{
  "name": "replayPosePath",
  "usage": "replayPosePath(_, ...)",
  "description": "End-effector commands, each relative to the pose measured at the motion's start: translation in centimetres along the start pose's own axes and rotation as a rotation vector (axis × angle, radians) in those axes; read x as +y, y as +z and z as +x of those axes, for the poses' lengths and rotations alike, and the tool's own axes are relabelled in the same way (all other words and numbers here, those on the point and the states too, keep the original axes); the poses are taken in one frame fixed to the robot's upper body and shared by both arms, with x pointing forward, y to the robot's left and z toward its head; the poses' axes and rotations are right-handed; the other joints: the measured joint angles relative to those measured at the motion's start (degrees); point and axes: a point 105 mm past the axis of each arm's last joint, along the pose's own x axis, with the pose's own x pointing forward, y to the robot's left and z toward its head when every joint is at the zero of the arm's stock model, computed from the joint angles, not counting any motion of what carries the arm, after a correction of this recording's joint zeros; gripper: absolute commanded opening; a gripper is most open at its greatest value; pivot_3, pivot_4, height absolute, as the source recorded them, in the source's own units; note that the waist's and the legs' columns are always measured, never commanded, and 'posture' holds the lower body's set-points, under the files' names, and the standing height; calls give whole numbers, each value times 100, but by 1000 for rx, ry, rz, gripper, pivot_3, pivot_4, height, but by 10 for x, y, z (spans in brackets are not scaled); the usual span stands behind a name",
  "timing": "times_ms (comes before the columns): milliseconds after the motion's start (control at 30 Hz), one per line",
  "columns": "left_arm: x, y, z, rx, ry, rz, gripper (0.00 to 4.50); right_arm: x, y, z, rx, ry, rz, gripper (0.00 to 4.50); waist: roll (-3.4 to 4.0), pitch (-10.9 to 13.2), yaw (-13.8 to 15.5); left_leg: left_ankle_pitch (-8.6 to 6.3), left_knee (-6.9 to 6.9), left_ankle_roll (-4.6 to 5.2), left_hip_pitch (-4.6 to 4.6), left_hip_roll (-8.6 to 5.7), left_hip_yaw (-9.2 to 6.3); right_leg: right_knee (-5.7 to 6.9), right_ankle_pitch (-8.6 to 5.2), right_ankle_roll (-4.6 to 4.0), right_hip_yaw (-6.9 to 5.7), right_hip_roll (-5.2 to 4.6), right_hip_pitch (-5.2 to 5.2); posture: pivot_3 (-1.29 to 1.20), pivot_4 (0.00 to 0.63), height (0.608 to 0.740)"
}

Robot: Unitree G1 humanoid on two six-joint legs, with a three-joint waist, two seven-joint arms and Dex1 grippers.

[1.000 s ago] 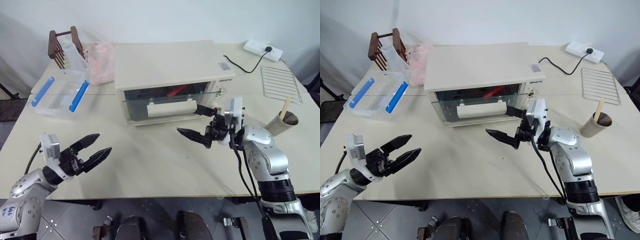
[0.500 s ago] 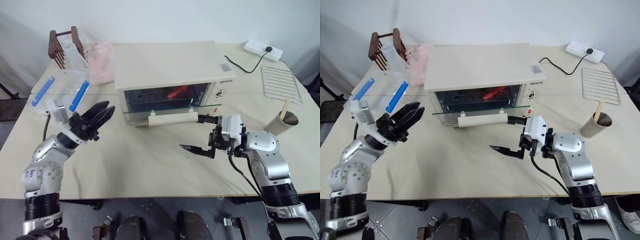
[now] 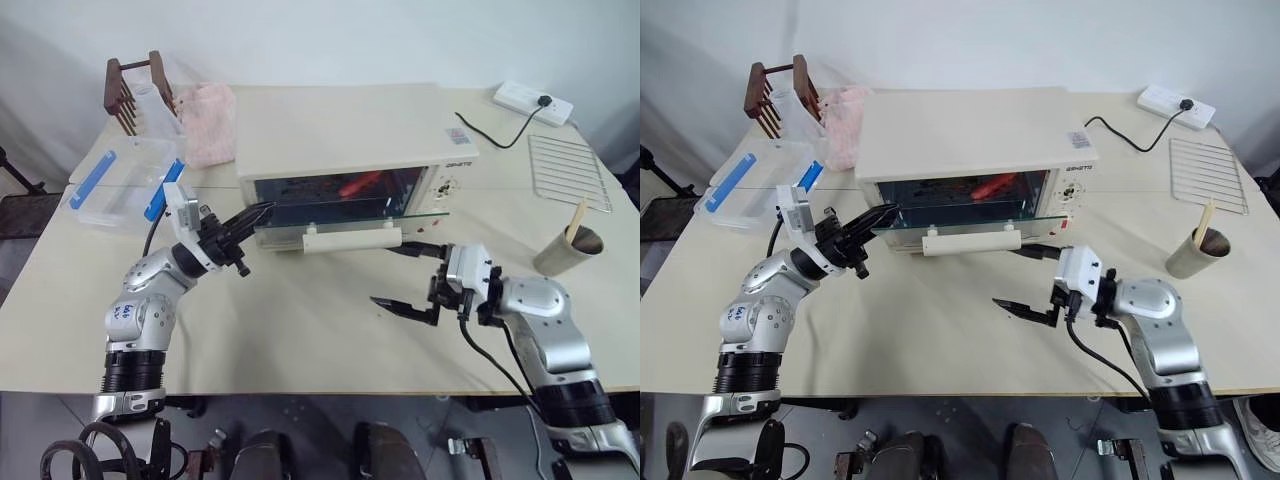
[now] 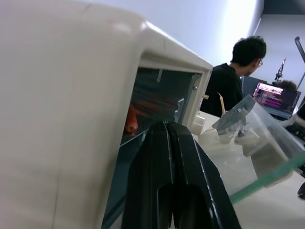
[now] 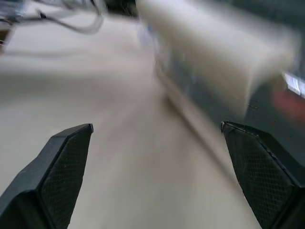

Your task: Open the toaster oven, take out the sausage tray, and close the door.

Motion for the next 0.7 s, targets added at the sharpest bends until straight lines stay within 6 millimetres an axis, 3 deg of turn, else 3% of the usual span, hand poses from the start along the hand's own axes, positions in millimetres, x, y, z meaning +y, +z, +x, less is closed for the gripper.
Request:
replayPosePath(33,-11,1,-1,11,-78,-1,35,-3,-11,-46,97,-141,6,4500,-1,0,54,0,-1,0,1,-2,1,1,0,0,-1,0,2,0,150,740)
replayPosePath(200,-24,-21,-11,123,-151,-3,35,-8,-14,-88,182,-279,-14,4500,-1,1,11,1,4,1,13,-1,9,-2,0,1,14,0,8,0,150,740)
replayPosePath(367,-31,-40,-19,203,-178,11,35,-26,5,-96,147,-369,-106,4500,-1,1,-39,7,6,-5,32,4,9,-2,-1,-3,24,5,13,0,150,740)
replayPosePath(533,-26,-54,-34,267,-135,71,35,-41,35,-67,78,-337,-293,4500,1,0,-45,8,7,-5,32,4,12,1,-2,-4,32,5,8,0,150,740)
replayPosePath(700,-25,-60,-51,277,-88,119,35,-34,56,2,-16,-231,-410,4500,1,0,-44,8,7,-6,28,8,11,6,-2,-5,31,4,1,0,150,740)
